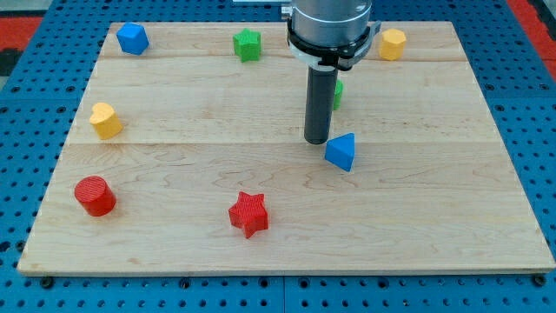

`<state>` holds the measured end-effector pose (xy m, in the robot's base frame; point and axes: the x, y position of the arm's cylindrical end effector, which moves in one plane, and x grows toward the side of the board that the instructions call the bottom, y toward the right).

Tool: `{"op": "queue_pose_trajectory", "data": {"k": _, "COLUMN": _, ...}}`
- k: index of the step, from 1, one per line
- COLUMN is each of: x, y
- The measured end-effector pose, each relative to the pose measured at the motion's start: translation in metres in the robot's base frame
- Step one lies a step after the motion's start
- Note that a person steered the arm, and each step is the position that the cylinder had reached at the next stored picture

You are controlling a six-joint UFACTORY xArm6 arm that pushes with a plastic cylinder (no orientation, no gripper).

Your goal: Move the blue triangle diagonal to the blue cube

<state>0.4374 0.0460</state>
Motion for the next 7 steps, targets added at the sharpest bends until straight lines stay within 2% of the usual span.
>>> {"op": "queue_pose_trajectory", "data": {"k": 6, "x": 0.0, "y": -0.009}}
{"op": "queue_pose_trajectory", "data": {"k": 7, "x": -0.004, "y": 0.019}}
